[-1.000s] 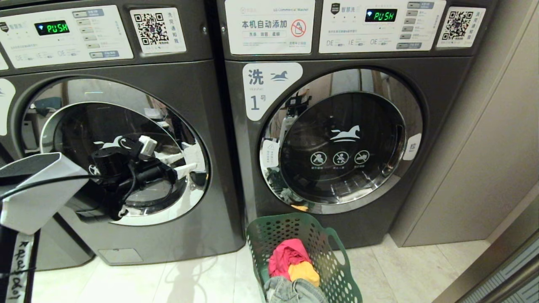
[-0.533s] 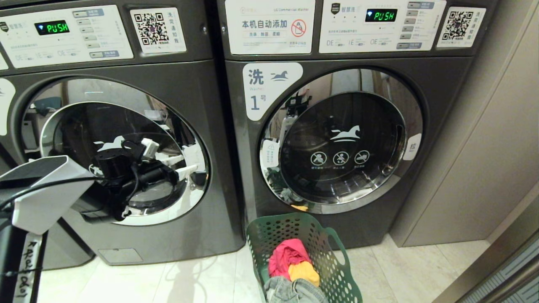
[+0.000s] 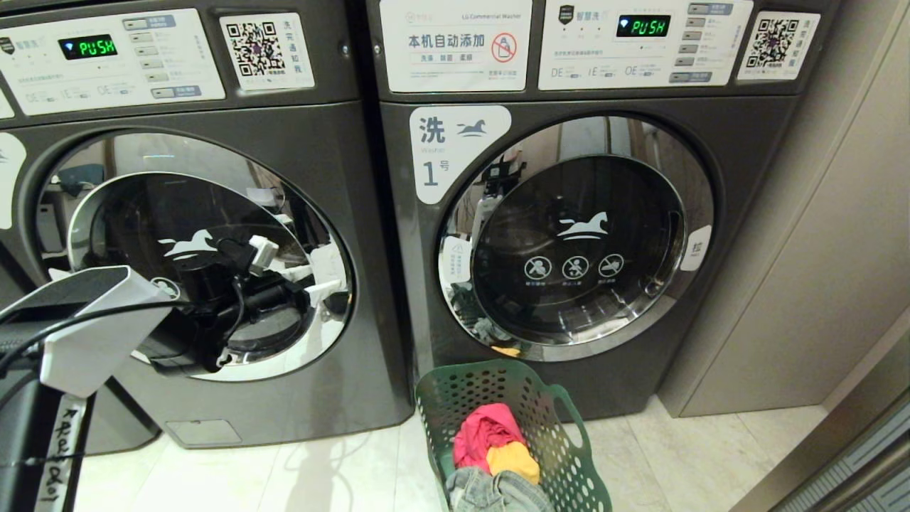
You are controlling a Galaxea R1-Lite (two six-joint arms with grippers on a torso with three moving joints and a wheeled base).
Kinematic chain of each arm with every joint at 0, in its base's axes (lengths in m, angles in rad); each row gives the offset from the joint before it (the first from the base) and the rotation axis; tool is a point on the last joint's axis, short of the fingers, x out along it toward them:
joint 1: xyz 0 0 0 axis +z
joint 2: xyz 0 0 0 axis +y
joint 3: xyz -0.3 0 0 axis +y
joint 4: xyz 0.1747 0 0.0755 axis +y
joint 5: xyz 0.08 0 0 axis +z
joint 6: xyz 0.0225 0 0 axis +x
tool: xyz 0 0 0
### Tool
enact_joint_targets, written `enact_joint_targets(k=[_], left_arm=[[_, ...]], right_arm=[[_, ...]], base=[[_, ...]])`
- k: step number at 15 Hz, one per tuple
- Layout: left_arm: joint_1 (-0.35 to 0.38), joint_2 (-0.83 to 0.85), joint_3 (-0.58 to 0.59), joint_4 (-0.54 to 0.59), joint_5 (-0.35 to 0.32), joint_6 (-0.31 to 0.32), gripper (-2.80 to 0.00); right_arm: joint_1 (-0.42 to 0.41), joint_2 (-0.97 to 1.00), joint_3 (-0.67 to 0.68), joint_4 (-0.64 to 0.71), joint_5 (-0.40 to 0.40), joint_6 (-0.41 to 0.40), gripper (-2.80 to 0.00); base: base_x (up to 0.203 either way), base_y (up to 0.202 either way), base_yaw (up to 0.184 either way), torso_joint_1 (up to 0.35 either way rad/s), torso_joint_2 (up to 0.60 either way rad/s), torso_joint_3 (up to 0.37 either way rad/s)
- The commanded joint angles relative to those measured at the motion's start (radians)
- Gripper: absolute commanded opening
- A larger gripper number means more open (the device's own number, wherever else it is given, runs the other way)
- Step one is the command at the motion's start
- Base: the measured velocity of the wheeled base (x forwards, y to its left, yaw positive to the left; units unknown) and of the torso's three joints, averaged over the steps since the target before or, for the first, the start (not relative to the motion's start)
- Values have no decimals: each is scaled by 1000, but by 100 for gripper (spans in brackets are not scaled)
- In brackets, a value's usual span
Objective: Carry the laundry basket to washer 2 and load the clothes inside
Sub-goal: Open the lid of the washing machine
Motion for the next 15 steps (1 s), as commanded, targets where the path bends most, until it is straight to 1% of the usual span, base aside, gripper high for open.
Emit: enact_joint_targets(k=[1, 5, 7, 8, 10, 15], left_arm=[[-3, 16, -32, 16, -7, 0, 0], [-14, 56, -114, 53, -10, -1, 0], [-16, 80, -143, 56, -47, -2, 0], [-15, 86, -144, 56, -74, -2, 0], [-16, 94, -149, 56, -104, -2, 0], [-19, 98, -161, 47, -104, -1, 0]], right_arm=[[0, 1, 1, 0, 0, 0, -280], [0, 1, 0, 0, 0, 0, -280], [0, 1, 1, 0, 0, 0, -280], [0, 1, 0, 0, 0, 0, -280], [0, 1, 0, 0, 0, 0, -280], [0, 1, 0, 0, 0, 0, -280]], base=[[0, 0, 0, 0, 0, 0], [0, 0, 0, 0, 0, 0], [0, 0, 0, 0, 0, 0], [0, 0, 0, 0, 0, 0], [0, 0, 0, 0, 0, 0], [0, 0, 0, 0, 0, 0]])
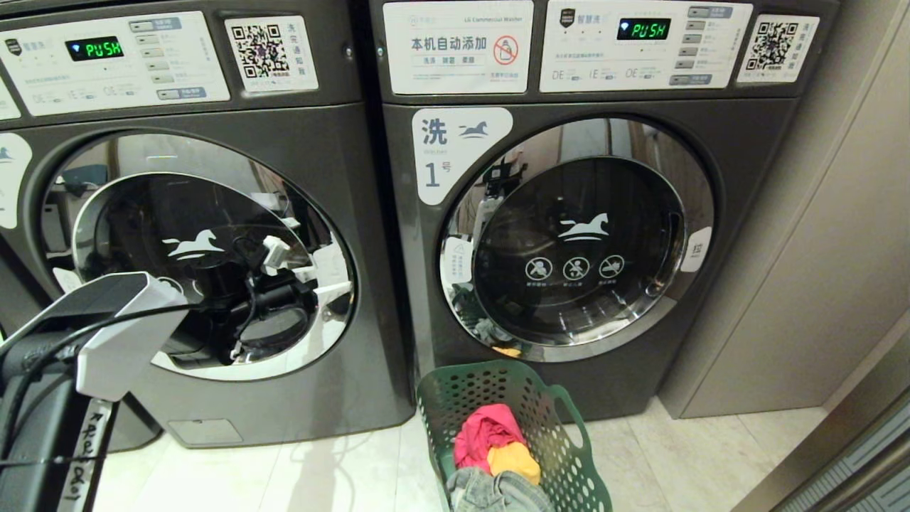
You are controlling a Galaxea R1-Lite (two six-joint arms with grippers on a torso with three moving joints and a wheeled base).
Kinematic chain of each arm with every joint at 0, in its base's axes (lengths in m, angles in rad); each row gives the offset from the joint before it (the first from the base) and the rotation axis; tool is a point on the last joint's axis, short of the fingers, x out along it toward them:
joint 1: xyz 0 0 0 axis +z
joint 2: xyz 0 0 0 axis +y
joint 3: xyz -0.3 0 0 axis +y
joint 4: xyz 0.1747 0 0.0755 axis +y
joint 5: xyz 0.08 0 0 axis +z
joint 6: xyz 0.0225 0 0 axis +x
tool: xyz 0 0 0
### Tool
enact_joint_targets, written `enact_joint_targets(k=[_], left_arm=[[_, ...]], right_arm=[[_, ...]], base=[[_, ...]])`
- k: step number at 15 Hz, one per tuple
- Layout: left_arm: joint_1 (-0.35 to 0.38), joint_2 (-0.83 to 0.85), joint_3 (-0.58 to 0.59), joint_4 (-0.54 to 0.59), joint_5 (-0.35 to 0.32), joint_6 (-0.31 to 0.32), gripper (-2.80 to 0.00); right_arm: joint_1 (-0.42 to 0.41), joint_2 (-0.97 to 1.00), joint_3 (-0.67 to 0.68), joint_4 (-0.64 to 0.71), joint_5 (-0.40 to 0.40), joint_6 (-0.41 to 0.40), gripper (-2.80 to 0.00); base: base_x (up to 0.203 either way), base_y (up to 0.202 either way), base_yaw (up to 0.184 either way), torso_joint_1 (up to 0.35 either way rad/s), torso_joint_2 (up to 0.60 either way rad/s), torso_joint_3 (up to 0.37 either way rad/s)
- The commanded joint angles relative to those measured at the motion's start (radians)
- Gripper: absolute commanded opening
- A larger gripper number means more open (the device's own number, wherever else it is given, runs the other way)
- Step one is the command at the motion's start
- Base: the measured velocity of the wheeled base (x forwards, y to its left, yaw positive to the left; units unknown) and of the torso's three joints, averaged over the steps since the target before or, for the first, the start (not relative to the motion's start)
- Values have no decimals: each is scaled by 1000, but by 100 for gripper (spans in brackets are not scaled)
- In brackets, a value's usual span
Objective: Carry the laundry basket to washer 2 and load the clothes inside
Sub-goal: Open the lid of the washing machine
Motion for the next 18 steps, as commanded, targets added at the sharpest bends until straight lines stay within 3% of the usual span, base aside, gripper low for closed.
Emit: enact_joint_targets(k=[1, 4, 7, 10, 15, 18], left_arm=[[0, 7, -1, -5, -10, -1, 0], [3, 6, 6, -24, -73, 1, 0], [2, 6, 41, -76, -87, -1, 0], [2, 11, 65, -116, -166, -5, 0], [2, 1, 114, -169, -202, -13, 0], [1, -7, 151, -238, -202, -62, 0]], right_arm=[[0, 1, 0, 0, 1, -1, -280], [0, 1, 0, 0, 1, -1, -280], [0, 1, 0, 0, 1, -1, -280], [0, 1, 1, 0, 1, -1, -280], [0, 1, 0, 0, 1, -1, -280], [0, 1, 1, 0, 1, -1, -280]], base=[[0, 0, 0, 0, 0, 0], [0, 0, 0, 0, 0, 0], [0, 0, 0, 0, 0, 0], [0, 0, 0, 1, 10, 0], [0, 0, 0, 0, 0, 0], [0, 0, 0, 1, 11, 0]])
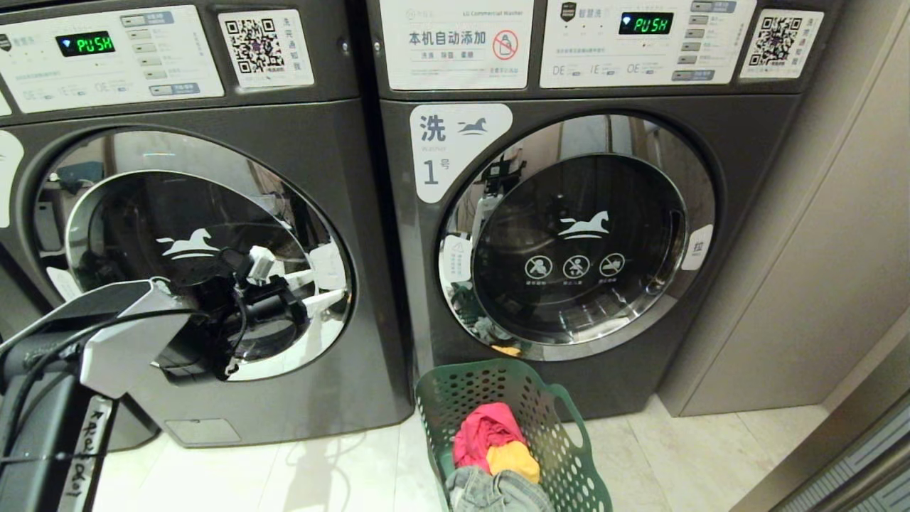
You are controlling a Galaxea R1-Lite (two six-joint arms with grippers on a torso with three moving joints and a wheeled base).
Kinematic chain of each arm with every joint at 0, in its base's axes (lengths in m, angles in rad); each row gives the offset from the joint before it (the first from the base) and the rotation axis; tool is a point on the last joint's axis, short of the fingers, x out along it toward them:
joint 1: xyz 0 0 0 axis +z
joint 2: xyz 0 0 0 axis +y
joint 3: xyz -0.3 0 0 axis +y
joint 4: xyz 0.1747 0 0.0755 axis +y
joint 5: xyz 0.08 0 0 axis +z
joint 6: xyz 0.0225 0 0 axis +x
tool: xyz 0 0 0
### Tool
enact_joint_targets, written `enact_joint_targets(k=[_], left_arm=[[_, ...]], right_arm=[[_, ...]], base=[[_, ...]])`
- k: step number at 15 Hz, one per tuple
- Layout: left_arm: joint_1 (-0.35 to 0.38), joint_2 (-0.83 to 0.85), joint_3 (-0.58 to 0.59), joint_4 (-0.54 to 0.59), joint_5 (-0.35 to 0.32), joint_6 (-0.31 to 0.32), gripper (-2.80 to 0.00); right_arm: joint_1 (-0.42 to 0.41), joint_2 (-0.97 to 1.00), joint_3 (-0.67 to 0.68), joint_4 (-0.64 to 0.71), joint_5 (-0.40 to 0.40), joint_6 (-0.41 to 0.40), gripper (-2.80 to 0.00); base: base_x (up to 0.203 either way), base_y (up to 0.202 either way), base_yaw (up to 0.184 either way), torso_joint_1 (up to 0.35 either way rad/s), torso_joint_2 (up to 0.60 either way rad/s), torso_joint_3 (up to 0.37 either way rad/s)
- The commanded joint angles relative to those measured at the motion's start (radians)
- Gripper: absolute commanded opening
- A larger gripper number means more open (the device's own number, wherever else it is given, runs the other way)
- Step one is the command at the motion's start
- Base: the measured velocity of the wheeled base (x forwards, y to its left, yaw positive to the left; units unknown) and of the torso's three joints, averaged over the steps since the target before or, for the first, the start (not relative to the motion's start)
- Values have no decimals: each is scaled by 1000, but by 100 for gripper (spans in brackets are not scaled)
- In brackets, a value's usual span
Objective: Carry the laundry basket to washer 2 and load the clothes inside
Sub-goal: Open the lid of the washing machine
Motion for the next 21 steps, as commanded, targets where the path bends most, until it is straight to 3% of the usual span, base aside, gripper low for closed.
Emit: enact_joint_targets(k=[1, 3, 10, 21], left_arm=[[-2, -9, 13, -53, -16, -38, 0], [-2, -14, 13, -91, -16, -91, 0], [-25, -14, 6, -92, -56, -113, 0], [-68, 27, -97, -88, -56, -151, 0]], right_arm=[[0, 1, 0, 0, 1, -1, -280], [0, 1, 0, 0, 1, -1, -280], [0, 1, 0, 0, 1, -1, -280], [0, 1, 0, 0, 1, -1, -280]], base=[[0, 0, 0, 0, 0, 0], [0, 0, 0, 0, 0, 0], [0, 0, 0, 0, 0, 0], [0, 0, 0, 0, 0, 0]])
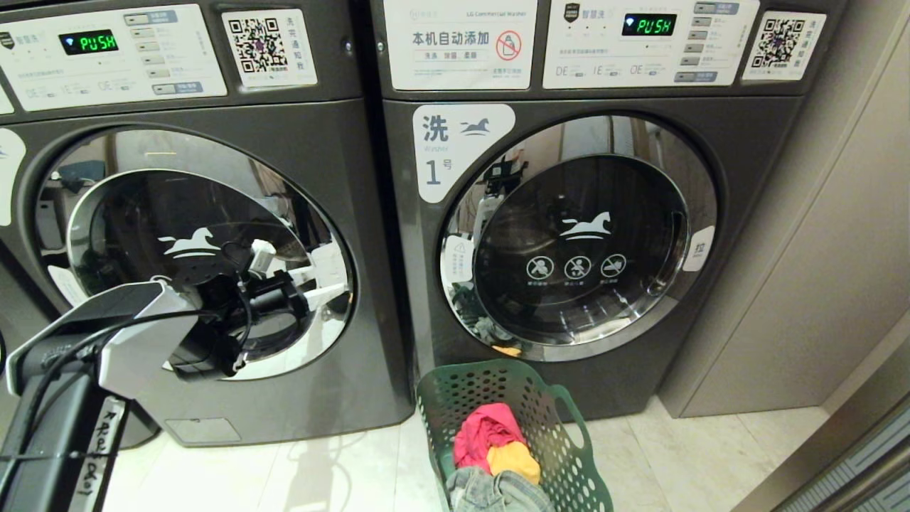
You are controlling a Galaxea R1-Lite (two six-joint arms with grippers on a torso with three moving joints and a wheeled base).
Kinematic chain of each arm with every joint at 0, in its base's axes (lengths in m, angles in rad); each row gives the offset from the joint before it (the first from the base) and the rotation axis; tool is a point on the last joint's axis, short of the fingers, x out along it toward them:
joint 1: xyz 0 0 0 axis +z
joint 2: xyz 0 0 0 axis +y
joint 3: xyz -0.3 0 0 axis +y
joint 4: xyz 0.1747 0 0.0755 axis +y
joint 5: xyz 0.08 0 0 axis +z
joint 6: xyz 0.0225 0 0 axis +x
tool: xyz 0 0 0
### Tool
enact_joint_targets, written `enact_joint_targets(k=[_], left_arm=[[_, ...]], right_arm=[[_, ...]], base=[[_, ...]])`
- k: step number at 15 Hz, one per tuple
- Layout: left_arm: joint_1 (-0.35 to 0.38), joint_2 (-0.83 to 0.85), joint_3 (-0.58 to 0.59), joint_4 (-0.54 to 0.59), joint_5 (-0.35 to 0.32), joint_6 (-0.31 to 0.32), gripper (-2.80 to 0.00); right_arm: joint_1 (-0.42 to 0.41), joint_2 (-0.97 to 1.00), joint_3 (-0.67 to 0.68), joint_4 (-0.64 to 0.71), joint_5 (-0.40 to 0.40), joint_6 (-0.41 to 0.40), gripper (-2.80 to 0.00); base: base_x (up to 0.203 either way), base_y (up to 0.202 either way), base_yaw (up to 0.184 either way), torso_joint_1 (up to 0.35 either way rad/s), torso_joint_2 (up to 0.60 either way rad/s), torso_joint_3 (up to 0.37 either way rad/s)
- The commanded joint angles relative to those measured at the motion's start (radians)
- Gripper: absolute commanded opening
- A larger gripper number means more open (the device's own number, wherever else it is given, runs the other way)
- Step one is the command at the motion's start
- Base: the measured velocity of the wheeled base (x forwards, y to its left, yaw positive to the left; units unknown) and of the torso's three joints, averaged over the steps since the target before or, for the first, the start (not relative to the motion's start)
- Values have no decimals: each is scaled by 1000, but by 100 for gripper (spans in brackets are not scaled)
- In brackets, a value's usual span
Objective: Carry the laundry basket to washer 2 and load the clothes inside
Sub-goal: Open the lid of the washing machine
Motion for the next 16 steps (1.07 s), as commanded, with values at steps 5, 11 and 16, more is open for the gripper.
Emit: enact_joint_targets(k=[5, 11, 16], left_arm=[[-39, 6, 3, -15, -73, -1, 0], [-61, -2, 31, -37, -109, -2, 0], [-81, -7, 90, -199, -108, -113, 0]], right_arm=[[0, 1, 0, 0, 0, 0, -280], [0, 1, 0, 0, 0, 0, -280], [0, 1, 0, 0, 0, 0, -280]], base=[[0, 0, 0, 0, 0, 0], [0, 0, 0, 0, 0, 0], [0, 0, 0, 0, 0, 0]])
